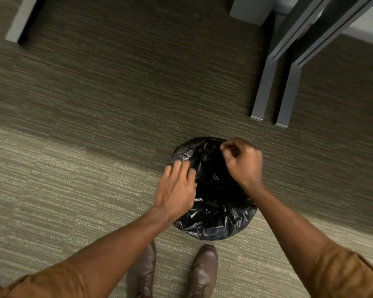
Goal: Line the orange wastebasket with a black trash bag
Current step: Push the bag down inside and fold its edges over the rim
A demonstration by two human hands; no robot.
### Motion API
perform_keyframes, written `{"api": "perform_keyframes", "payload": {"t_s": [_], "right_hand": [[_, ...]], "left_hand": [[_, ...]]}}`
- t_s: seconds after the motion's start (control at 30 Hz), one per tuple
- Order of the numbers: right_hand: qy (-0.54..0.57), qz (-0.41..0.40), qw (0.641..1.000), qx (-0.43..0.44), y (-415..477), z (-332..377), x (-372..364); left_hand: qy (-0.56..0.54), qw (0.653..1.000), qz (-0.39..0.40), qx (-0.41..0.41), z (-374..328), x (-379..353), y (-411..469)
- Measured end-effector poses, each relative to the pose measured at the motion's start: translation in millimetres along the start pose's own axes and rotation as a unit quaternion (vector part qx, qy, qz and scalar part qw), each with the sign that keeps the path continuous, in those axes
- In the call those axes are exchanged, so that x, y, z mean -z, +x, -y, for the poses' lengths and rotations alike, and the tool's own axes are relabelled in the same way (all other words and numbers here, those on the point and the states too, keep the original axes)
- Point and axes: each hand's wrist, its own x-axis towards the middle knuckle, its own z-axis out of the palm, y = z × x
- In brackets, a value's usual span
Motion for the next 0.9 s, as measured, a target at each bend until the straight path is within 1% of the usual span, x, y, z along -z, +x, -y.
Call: {"api": "perform_keyframes", "payload": {"t_s": [0.07, 0.13, 0.2, 0.27, 0.33, 0.4, 0.57, 0.67, 0.73, 0.83, 0.9], "right_hand": [[-0.049, -0.063, 0.997, -0.009, -14.1, -14.5, 11.1], [-0.086, -0.071, 0.992, -0.065, -25.6, -29.2, 14.2], [-0.084, -0.048, 0.987, -0.126, -34.3, -42.0, 12.2], [-0.047, -0.010, 0.987, -0.155, -40.1, -54.2, 7.3], [-0.011, 0.027, 0.987, -0.158, -42.0, -66.5, 1.0], [0.003, 0.037, 0.987, -0.155, -39.6, -76.7, -4.8], [0.020, 0.049, 0.986, -0.156, -31.0, -95.5, -6.8], [0.069, 0.042, 0.982, -0.173, -35.0, -99.4, 0.5], [0.099, -0.007, 0.974, -0.205, -39.5, -99.9, 6.0], [0.166, -0.093, 0.943, -0.273, -56.6, -91.9, 9.4], [0.202, -0.114, 0.923, -0.307, -79.0, -82.6, 6.3]], "left_hand": [[-0.028, 0.997, 0.004, 0.069, 8.2, 5.4, 22.8], [-0.072, 0.991, 0.035, 0.111, 16.3, 3.6, 41.0], [-0.138, 0.983, 0.058, 0.110, 23.1, -1.6, 52.7], [-0.180, 0.975, 0.070, 0.109, 29.7, -5.3, 60.3], [-0.209, 0.963, 0.091, 0.145, 36.3, -7.6, 66.9], [-0.244, 0.945, 0.118, 0.180, 41.6, -9.2, 68.8], [-0.314, 0.918, 0.130, 0.206, 48.2, -22.5, 62.7], [-0.372, 0.890, 0.107, 0.243, 48.5, -21.9, 57.7], [-0.385, 0.881, 0.062, 0.268, 46.8, -20.9, 48.8], [-0.375, 0.873, -0.012, 0.313, 43.1, -22.3, 28.9], [-0.394, 0.850, -0.037, 0.348, 37.9, -24.5, 13.6]]}}
